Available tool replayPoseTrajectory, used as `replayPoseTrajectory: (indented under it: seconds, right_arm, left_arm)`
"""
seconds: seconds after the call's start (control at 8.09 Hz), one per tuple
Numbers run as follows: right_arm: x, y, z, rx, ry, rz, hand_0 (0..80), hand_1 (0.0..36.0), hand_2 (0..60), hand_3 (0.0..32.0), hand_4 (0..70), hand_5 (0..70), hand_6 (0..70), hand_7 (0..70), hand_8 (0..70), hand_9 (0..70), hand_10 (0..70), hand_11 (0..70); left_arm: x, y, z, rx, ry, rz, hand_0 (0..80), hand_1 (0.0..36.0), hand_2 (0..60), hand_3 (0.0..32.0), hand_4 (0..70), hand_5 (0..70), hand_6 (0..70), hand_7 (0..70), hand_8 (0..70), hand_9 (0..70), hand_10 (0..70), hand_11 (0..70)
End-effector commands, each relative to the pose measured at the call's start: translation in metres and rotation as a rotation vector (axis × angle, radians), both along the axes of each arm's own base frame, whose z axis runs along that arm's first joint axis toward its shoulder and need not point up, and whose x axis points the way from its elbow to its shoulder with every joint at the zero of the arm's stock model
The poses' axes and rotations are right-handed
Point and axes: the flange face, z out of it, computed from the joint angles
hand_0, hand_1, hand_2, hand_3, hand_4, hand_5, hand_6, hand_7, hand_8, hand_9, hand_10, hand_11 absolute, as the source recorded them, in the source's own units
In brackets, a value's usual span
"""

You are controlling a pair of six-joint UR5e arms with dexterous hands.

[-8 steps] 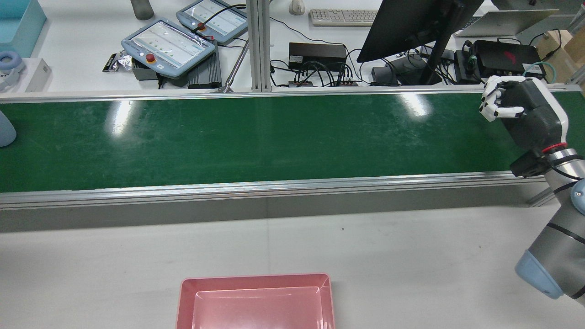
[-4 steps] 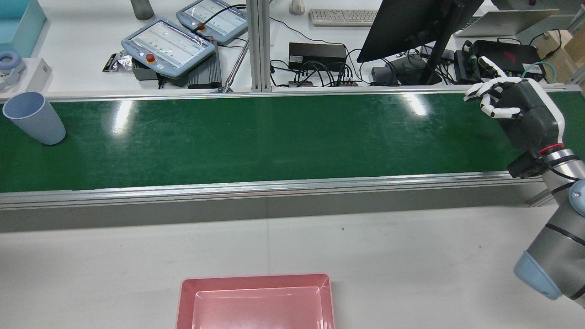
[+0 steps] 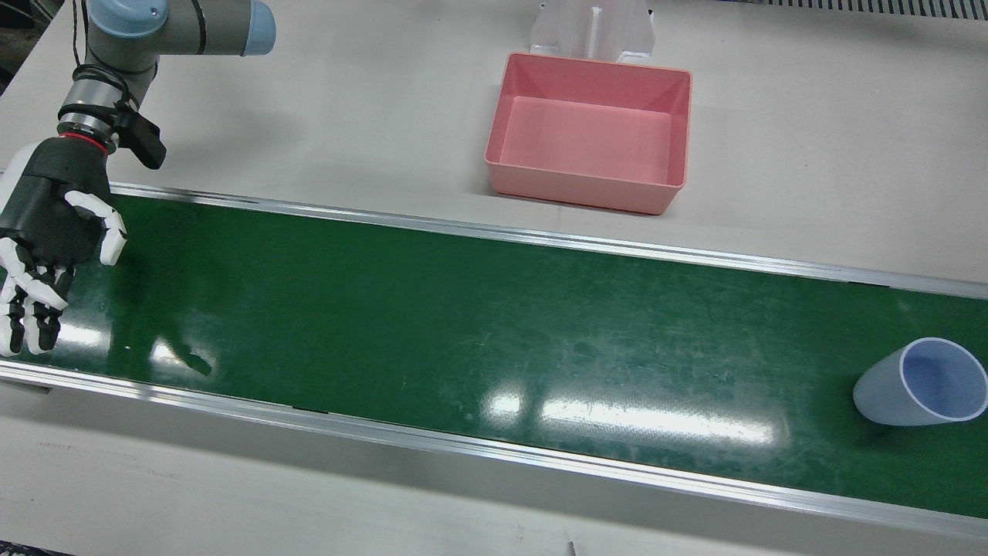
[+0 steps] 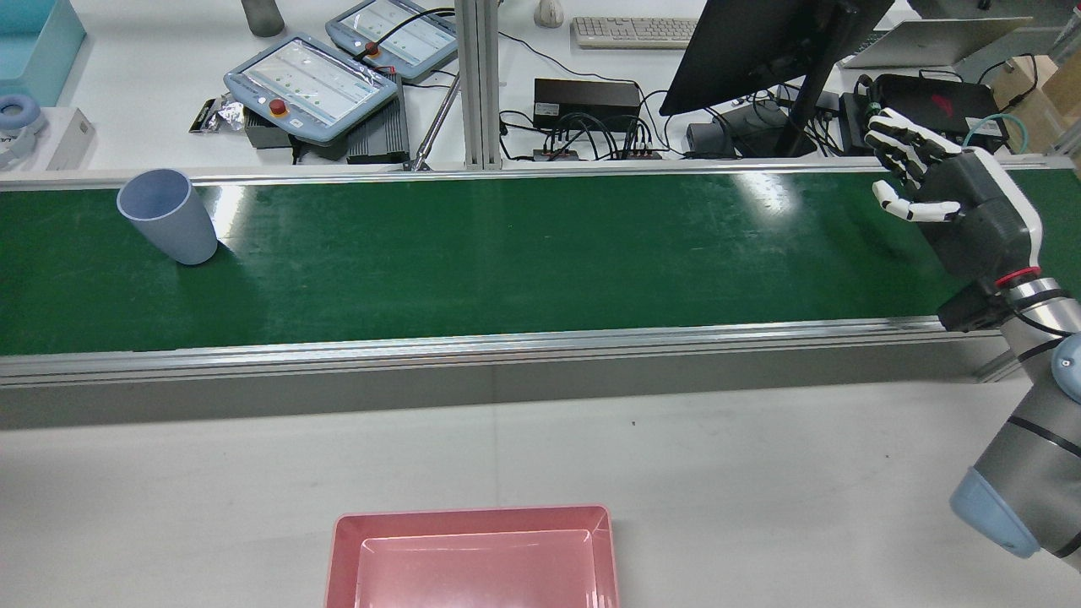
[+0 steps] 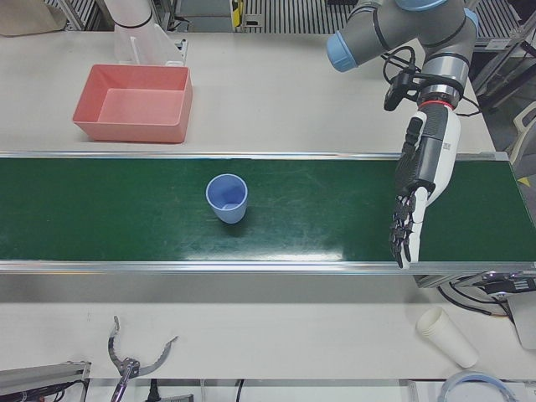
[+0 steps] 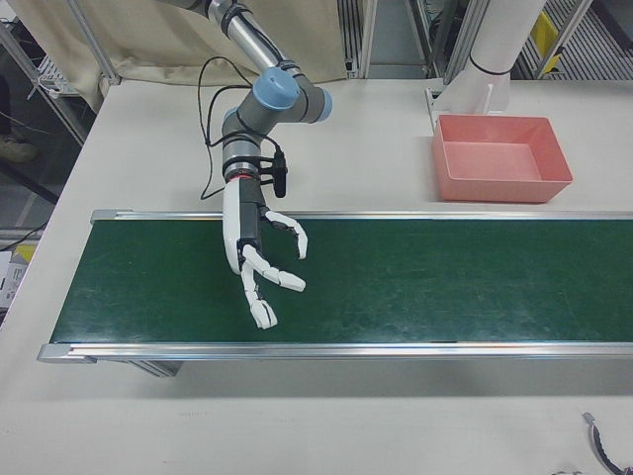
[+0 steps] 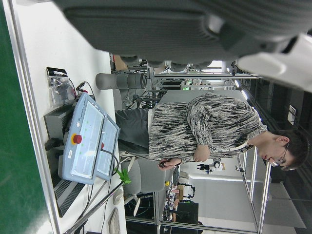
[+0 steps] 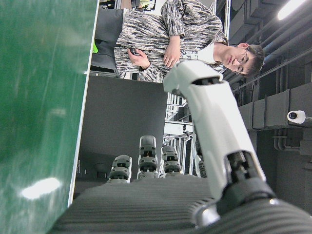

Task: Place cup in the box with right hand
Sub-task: 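Hold the open right hand at the belt as the blue cup approaches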

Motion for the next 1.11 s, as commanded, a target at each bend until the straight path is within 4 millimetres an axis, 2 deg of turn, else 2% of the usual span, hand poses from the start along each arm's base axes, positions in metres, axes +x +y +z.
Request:
replayPoseTrajectory:
  seconds: [0.0,0.12,0.37,0.49,0.74,0.87,0.99]
  right_arm:
    - [-0.0059,0.0022,0.0008,-0.001,0.001,-0.012,80.0,36.0,15.5,6.6,0.0,14.6,5.8,14.9,11.4,15.2,4.2,10.5]
    - [-0.0059,0.0022,0.0016,-0.003,0.003,-0.012,80.0,36.0,14.8,6.8,0.0,14.5,5.9,15.8,11.8,15.7,4.3,10.5]
    - [-0.0070,0.0019,0.0001,0.000,0.002,-0.014,80.0,36.0,3.0,6.8,0.0,14.0,5.9,16.5,12.1,16.2,4.2,10.2]
    - [-0.0066,0.0024,0.0001,0.000,0.002,-0.014,80.0,36.0,0.0,7.2,0.0,13.2,5.8,17.0,12.1,16.4,4.2,10.0]
    - [-0.0066,0.0024,0.0001,0.000,0.002,-0.014,80.0,33.6,0.0,6.8,0.0,12.7,6.0,18.5,12.5,17.2,4.3,9.9]
    - [-0.0066,0.0024,0.0001,0.000,0.002,-0.014,80.0,33.8,0.0,7.4,0.0,12.7,6.0,18.9,12.6,17.5,4.3,10.0]
    - [-0.0066,0.0024,0.0001,0.000,0.002,-0.014,80.0,34.2,0.0,10.6,0.0,13.0,5.9,19.1,12.5,17.4,4.3,10.1]
  left_arm:
    - [0.0000,0.0000,0.0000,0.000,0.000,0.001,0.0,0.0,0.0,0.0,0.0,0.0,0.0,0.0,0.0,0.0,0.0,0.0]
    - [-0.0001,0.0000,0.0000,0.000,0.000,-0.001,0.0,0.0,0.0,0.0,0.0,0.0,0.0,0.0,0.0,0.0,0.0,0.0]
    - [0.0000,0.0000,0.0000,0.000,0.000,0.001,0.0,0.0,0.0,0.0,0.0,0.0,0.0,0.0,0.0,0.0,0.0,0.0]
    - [0.0000,0.0001,-0.0007,0.002,0.000,0.001,0.0,0.0,0.0,0.0,0.0,0.0,0.0,0.0,0.0,0.0,0.0,0.0]
    - [0.0008,0.0000,-0.0007,0.002,0.000,0.002,0.0,0.0,0.0,0.0,0.0,0.0,0.0,0.0,0.0,0.0,0.0,0.0]
    - [0.0008,0.0000,0.0000,0.000,0.000,0.002,0.0,0.0,0.0,0.0,0.0,0.0,0.0,0.0,0.0,0.0,0.0,0.0]
    - [0.0008,0.0000,0.0000,0.000,0.000,0.002,0.0,0.0,0.0,0.0,0.0,0.0,0.0,0.0,0.0,0.0,0.0,0.0]
